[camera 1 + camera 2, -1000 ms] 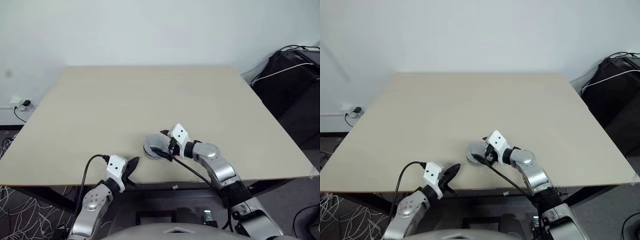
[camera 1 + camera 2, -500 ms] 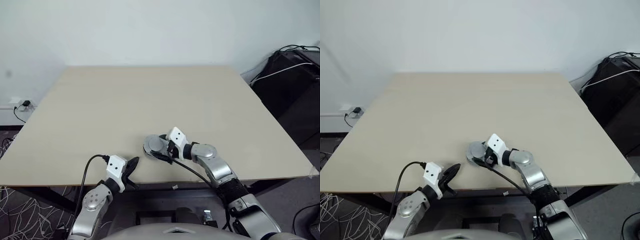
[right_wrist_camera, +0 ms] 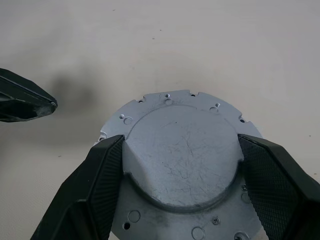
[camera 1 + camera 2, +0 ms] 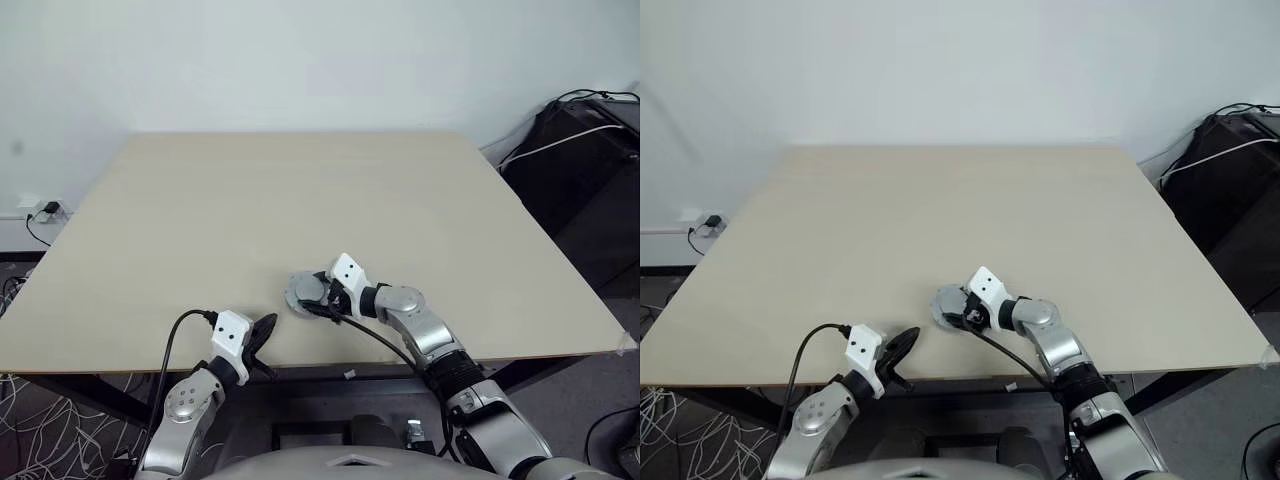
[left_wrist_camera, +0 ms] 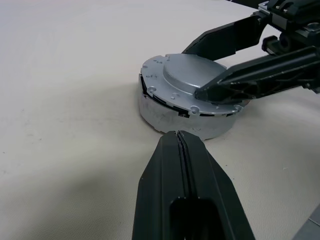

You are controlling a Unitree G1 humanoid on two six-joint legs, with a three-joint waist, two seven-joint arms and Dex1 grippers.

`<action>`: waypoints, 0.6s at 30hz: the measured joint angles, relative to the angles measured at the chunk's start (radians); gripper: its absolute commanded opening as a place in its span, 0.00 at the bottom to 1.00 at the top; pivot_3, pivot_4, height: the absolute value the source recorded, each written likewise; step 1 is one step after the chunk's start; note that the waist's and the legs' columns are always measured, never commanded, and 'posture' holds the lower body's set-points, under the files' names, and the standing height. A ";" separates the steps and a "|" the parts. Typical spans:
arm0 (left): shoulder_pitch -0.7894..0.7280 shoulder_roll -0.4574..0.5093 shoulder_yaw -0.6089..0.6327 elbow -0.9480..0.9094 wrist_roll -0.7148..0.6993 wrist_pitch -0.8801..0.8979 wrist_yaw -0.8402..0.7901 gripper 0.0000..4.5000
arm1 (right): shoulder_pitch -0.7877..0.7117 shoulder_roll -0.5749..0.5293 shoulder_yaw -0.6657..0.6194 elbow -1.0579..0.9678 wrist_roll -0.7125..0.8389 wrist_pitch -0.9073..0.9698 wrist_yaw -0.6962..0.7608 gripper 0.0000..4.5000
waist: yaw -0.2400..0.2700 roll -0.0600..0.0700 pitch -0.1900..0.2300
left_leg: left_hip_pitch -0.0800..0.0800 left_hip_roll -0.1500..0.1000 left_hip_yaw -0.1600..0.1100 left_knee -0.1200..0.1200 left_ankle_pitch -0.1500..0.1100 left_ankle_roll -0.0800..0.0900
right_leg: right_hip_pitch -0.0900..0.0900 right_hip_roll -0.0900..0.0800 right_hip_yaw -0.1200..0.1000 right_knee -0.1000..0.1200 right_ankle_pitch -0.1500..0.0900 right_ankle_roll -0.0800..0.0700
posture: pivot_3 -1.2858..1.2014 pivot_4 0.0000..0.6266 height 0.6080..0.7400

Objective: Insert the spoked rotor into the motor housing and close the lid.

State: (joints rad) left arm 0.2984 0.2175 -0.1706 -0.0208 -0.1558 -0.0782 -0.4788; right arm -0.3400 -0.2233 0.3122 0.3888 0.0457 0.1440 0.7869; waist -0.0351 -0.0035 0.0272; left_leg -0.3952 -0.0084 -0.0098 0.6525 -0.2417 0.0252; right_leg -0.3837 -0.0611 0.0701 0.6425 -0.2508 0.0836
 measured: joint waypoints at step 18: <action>-0.003 -0.001 0.000 0.002 0.002 0.000 -0.001 0.00 | 0.009 0.032 -0.038 -0.039 0.036 0.108 -0.062 0.72 | 0.000 0.001 0.000 | 0.000 0.000 0.000 0.000 0.000 0.000 | 0.000 0.000 0.000 0.000 0.000 0.000 | 0.52 0.00 1.00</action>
State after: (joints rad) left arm 0.2956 0.2166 -0.1709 -0.0188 -0.1539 -0.0781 -0.4795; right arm -0.3308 -0.1911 0.2743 0.3497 0.0813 0.2524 0.7251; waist -0.0350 -0.0029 0.0269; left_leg -0.3953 -0.0084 -0.0098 0.6525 -0.2417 0.0252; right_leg -0.3838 -0.0613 0.0700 0.6425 -0.2508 0.0837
